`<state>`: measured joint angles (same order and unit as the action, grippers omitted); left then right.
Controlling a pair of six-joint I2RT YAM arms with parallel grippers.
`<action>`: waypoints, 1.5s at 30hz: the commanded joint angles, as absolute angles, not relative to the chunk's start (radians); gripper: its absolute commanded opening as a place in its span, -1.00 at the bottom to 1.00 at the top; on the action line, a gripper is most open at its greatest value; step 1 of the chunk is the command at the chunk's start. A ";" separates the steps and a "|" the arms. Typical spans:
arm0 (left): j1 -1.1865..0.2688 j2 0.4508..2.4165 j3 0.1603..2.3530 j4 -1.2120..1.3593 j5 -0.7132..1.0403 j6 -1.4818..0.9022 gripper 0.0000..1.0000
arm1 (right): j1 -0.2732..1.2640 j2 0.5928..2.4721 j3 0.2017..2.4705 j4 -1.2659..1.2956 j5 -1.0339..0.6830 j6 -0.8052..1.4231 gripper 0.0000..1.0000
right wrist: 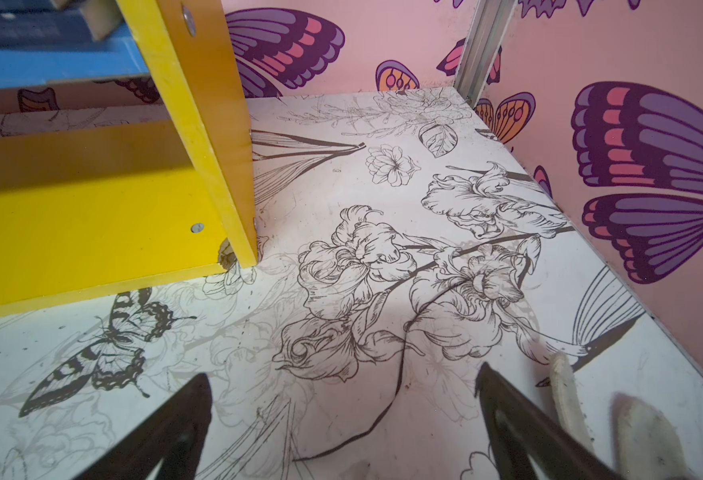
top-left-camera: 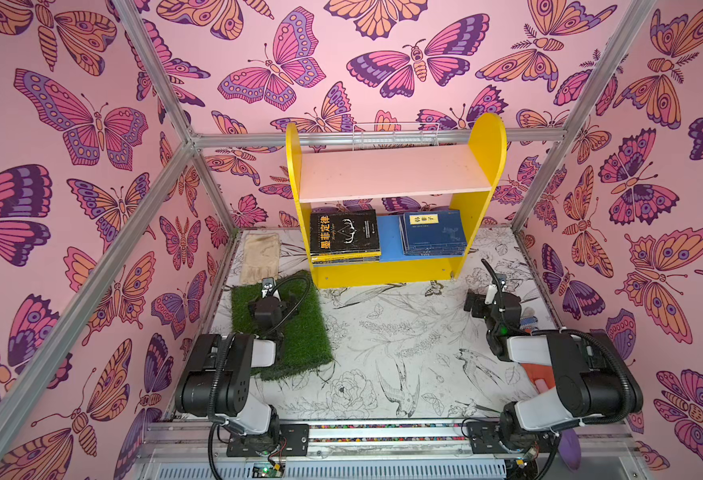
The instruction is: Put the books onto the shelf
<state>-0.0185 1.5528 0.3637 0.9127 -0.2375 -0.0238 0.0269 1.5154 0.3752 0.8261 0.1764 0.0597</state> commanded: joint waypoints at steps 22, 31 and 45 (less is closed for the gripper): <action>-0.028 1.559 0.354 0.953 -0.237 -0.020 -1.00 | 0.010 1.506 0.391 0.830 0.134 0.072 0.99; -0.032 1.560 0.356 0.953 -0.242 -0.011 0.98 | 0.011 1.506 0.392 0.828 0.135 0.072 0.99; -0.032 1.560 0.356 0.954 -0.244 -0.010 0.98 | 0.001 1.509 0.397 0.826 0.109 0.070 0.99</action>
<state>-0.0277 1.5532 0.3626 0.9207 -0.2356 -0.0158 0.0086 1.5154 0.3862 0.8043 0.1284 0.0597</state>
